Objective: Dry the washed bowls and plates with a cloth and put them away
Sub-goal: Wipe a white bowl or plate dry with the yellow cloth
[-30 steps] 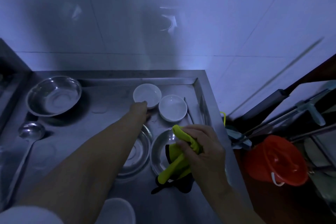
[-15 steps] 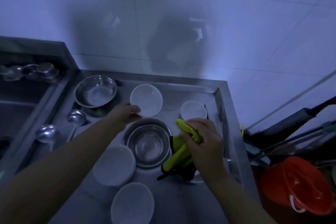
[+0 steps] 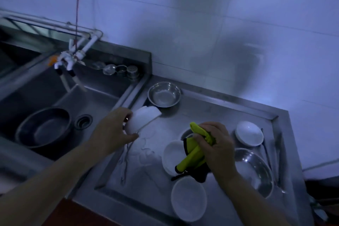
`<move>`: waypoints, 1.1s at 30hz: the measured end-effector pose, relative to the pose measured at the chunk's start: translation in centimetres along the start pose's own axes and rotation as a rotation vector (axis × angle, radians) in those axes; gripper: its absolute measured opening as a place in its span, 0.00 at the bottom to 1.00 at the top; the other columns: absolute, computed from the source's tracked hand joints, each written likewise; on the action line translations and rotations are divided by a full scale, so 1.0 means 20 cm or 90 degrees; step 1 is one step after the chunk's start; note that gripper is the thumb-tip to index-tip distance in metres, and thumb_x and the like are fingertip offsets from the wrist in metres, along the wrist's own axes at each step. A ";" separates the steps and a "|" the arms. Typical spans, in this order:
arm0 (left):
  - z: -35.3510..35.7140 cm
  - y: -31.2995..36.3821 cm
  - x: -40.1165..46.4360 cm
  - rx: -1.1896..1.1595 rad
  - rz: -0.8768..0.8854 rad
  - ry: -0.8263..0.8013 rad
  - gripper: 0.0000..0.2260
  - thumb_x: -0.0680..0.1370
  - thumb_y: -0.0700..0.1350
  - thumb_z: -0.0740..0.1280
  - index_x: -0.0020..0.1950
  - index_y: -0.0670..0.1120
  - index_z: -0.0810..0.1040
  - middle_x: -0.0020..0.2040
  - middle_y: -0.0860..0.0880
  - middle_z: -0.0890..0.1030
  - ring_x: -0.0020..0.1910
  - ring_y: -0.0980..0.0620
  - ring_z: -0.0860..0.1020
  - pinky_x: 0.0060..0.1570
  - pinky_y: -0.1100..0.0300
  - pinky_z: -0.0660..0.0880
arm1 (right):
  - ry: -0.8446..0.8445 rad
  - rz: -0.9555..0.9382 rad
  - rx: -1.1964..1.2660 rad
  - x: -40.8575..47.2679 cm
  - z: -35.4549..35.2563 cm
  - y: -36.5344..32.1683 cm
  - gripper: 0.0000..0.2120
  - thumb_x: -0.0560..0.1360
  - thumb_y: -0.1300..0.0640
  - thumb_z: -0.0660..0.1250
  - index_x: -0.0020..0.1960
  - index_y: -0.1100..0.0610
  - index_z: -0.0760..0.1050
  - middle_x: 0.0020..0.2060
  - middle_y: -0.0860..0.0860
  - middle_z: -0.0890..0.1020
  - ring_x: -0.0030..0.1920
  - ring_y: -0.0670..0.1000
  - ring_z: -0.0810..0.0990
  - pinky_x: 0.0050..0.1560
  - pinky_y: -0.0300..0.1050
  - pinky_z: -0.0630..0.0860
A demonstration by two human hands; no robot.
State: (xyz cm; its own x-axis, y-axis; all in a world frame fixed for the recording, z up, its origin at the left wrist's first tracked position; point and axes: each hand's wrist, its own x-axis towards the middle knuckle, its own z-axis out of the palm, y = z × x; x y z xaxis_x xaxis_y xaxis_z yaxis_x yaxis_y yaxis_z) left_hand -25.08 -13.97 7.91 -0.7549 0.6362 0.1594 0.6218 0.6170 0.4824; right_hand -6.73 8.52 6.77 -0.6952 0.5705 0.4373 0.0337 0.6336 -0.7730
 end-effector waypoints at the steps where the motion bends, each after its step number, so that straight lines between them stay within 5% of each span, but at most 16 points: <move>1: -0.03 -0.03 -0.02 0.000 0.005 0.004 0.23 0.61 0.48 0.79 0.50 0.48 0.73 0.44 0.53 0.73 0.37 0.54 0.73 0.33 0.71 0.65 | -0.001 0.004 0.004 -0.01 0.04 -0.04 0.10 0.66 0.67 0.77 0.45 0.58 0.82 0.44 0.49 0.79 0.47 0.47 0.78 0.52 0.35 0.73; 7: -0.21 -0.18 -0.15 -0.101 -0.024 0.057 0.21 0.60 0.53 0.77 0.47 0.55 0.70 0.43 0.63 0.71 0.39 0.60 0.75 0.31 0.71 0.69 | -0.008 -0.033 0.018 -0.04 0.27 -0.31 0.12 0.66 0.66 0.77 0.48 0.56 0.82 0.47 0.44 0.76 0.49 0.51 0.78 0.52 0.38 0.74; 11: -0.28 -0.24 -0.18 -0.239 -0.111 0.065 0.16 0.64 0.54 0.75 0.44 0.60 0.70 0.45 0.59 0.75 0.41 0.59 0.77 0.35 0.63 0.75 | 0.003 -0.071 -0.007 -0.04 0.42 -0.48 0.13 0.66 0.59 0.77 0.50 0.57 0.82 0.49 0.46 0.71 0.52 0.54 0.74 0.54 0.48 0.73; 18: -0.32 -0.20 -0.24 -0.586 -0.224 0.040 0.03 0.76 0.47 0.66 0.47 0.49 0.75 0.41 0.47 0.81 0.38 0.51 0.82 0.32 0.62 0.77 | -0.095 -0.187 -0.101 0.01 0.71 -0.77 0.18 0.69 0.52 0.74 0.54 0.55 0.71 0.53 0.54 0.71 0.52 0.54 0.73 0.48 0.47 0.76; 22: -0.35 -0.19 -0.25 -0.592 -0.252 0.064 0.06 0.76 0.50 0.66 0.46 0.48 0.74 0.42 0.45 0.80 0.40 0.48 0.81 0.37 0.53 0.80 | -0.148 -0.290 -0.234 -0.03 0.80 -0.85 0.15 0.75 0.49 0.61 0.46 0.61 0.77 0.44 0.56 0.78 0.44 0.55 0.77 0.41 0.52 0.78; 27: -0.41 -0.23 -0.22 -0.634 -0.265 0.080 0.07 0.77 0.47 0.63 0.43 0.45 0.71 0.40 0.46 0.75 0.38 0.50 0.75 0.37 0.51 0.75 | -0.314 -0.295 -0.171 -0.09 0.78 -0.87 0.20 0.70 0.51 0.71 0.60 0.57 0.77 0.56 0.52 0.78 0.53 0.51 0.77 0.51 0.42 0.74; 33: -0.45 -0.20 -0.24 -0.619 -0.218 0.069 0.07 0.79 0.47 0.61 0.43 0.46 0.71 0.39 0.47 0.74 0.38 0.50 0.73 0.38 0.53 0.71 | -0.198 -0.410 -0.270 -0.17 0.81 -0.85 0.23 0.66 0.51 0.76 0.58 0.58 0.79 0.53 0.53 0.81 0.50 0.53 0.80 0.43 0.44 0.79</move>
State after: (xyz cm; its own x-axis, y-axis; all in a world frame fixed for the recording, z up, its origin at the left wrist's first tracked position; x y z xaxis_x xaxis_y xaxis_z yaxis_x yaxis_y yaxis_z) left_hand -25.88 -23.62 12.99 -0.9041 0.4226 -0.0633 -0.0295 0.0861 0.9958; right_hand -16.47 -12.66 10.97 -0.8359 -0.1024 0.5393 -0.2142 0.9654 -0.1486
